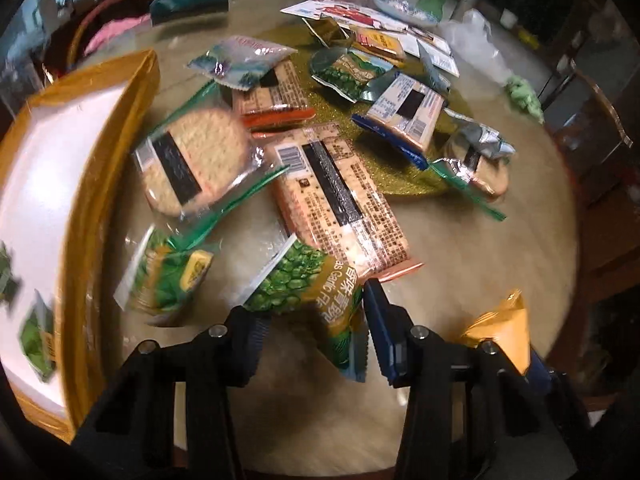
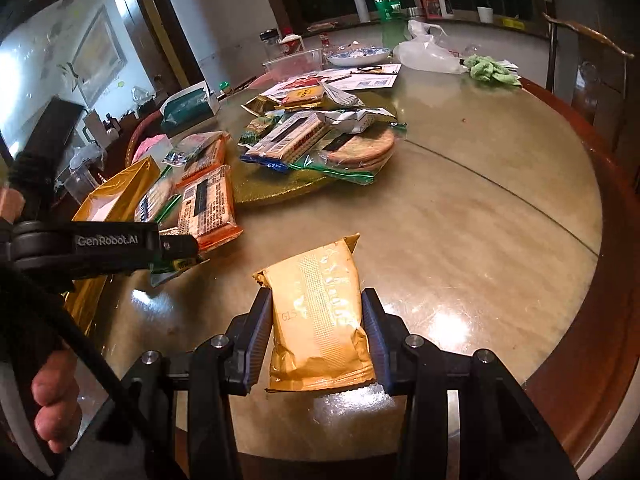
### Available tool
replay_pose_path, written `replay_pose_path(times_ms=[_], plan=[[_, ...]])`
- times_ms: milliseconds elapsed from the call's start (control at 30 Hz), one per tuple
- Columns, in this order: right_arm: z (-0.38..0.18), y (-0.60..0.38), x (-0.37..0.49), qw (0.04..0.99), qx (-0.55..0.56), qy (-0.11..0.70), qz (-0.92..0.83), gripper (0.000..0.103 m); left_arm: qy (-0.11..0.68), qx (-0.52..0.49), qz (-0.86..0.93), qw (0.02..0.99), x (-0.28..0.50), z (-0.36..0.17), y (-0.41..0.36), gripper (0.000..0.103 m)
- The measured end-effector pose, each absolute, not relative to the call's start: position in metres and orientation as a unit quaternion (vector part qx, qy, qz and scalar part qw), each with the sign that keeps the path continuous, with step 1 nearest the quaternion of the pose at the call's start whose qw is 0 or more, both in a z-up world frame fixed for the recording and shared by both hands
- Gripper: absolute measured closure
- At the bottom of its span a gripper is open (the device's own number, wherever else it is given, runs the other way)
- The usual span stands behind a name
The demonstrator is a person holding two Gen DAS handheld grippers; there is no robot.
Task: Organize snacks
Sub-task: 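Grasp a green pea bag with the left gripper while the right carries the orange bag to the tray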
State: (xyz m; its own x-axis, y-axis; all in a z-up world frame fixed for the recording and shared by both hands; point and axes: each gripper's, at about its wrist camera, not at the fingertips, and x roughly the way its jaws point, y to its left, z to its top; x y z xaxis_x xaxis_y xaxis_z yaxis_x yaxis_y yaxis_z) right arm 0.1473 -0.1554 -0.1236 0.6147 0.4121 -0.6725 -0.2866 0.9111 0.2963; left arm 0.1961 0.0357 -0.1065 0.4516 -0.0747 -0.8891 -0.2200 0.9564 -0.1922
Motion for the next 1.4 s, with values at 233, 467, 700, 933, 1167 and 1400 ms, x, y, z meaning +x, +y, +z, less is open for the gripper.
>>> replay_pose_path(times_ms=[233,467,700,933,1167,1400], plan=[[-0.125,-0.154,0.149,0.893,0.073,0.394,0.204,0.059,0.504,-0.117,-0.003,0.856,0.139,-0.091,0.039,0.068],[-0.120,-0.150,0.141,0.898,0.066,0.374,0.223,0.061,0.483,-0.144,-0.036,0.863,0.095,-0.080,0.051,0.068],[-0.098,-0.136,0.124,0.888,0.111,0.352,0.274,0.061,0.439,-0.150,-0.017,0.886,0.075,-0.053,0.082,0.068],[-0.051,-0.059,0.107,0.859,0.091,0.320,0.389,0.061,0.392,-0.178,0.060,0.900,0.037,-0.025,0.159,0.068],[-0.033,0.032,0.124,0.817,0.075,0.330,0.467,0.061,0.406,-0.214,0.101,0.883,0.030,-0.041,0.222,0.068],[-0.060,0.109,0.148,0.795,0.034,0.378,0.473,0.061,0.454,-0.169,0.070,0.872,0.057,-0.066,0.229,0.068]])
